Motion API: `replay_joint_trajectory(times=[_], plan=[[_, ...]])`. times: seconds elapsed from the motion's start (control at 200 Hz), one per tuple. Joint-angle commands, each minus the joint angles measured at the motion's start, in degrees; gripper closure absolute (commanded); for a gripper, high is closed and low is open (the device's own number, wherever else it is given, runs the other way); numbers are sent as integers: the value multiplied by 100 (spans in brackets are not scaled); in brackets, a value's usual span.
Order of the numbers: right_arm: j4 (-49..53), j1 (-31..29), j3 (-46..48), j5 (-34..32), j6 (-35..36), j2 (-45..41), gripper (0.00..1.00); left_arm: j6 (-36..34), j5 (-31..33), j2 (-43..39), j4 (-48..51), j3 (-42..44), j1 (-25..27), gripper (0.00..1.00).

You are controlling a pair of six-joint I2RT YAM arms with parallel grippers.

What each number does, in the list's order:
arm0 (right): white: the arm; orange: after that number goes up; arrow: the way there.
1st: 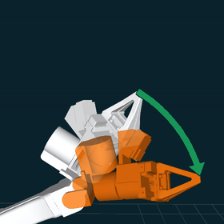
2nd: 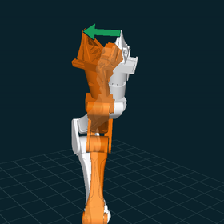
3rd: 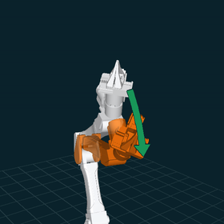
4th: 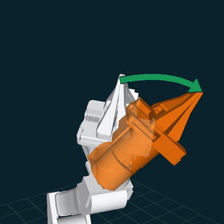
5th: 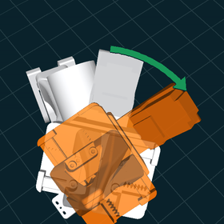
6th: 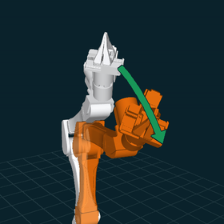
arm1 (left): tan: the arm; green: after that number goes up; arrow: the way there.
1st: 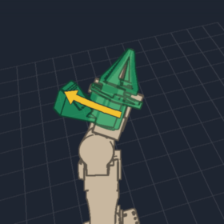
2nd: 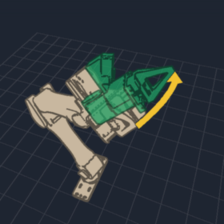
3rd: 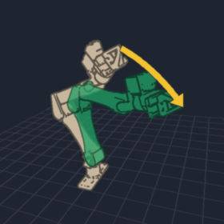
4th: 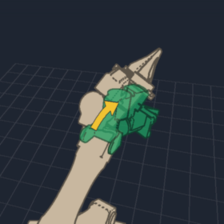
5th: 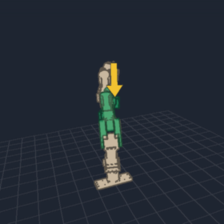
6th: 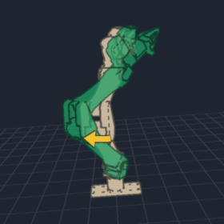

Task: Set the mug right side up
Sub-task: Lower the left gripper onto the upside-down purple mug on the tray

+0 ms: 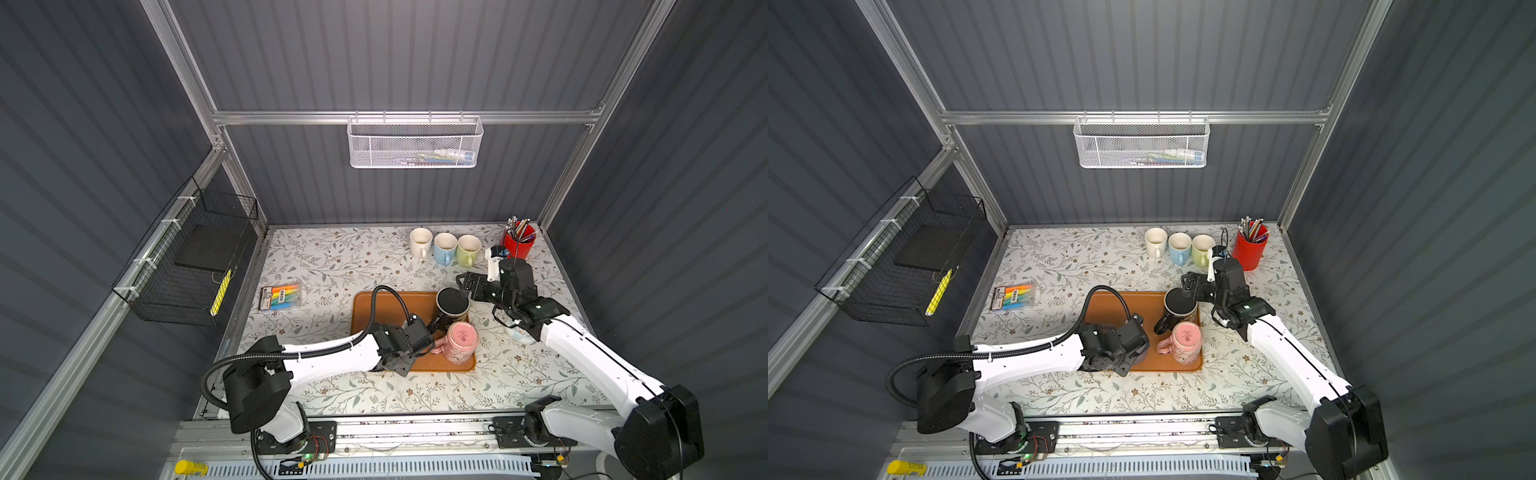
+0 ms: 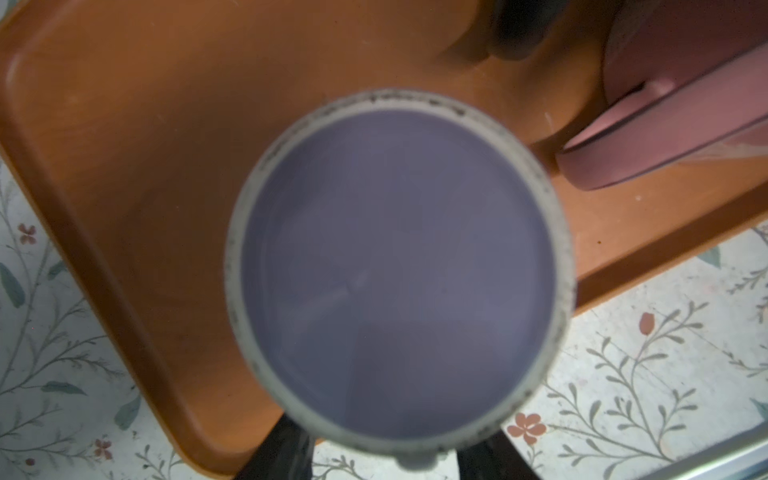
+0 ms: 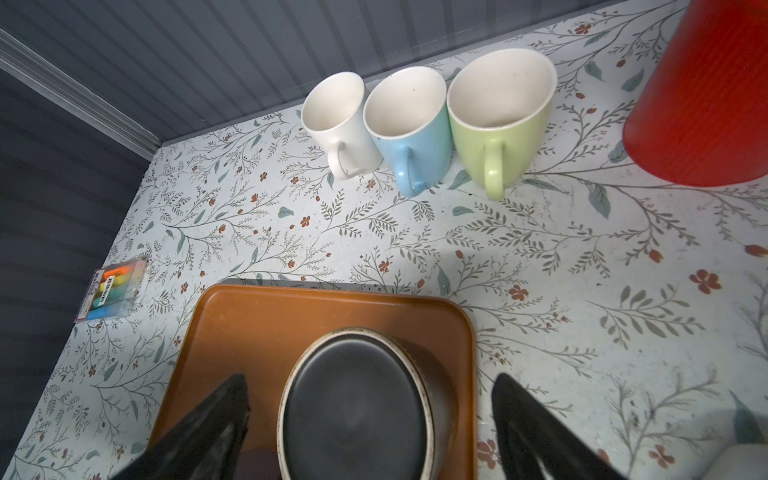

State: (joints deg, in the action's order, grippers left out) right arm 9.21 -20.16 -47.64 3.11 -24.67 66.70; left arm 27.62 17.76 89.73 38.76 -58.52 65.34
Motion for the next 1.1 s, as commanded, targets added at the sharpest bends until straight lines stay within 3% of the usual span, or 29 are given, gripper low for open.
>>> replay_joint_trajectory(times=[0.0,0.51,0.815,1.096], plan=[[-113,60,114,84,-34,-122,10,63,-8,135,-88,-213,33,54],[-139,157,193,154,-31,-210,9,53,39,440,-53,-379,29,68],[-123,172,187,172,-42,-219,9,4,54,440,-20,-426,30,92],[-89,171,167,212,-65,-219,9,-31,224,364,77,-510,31,100]])
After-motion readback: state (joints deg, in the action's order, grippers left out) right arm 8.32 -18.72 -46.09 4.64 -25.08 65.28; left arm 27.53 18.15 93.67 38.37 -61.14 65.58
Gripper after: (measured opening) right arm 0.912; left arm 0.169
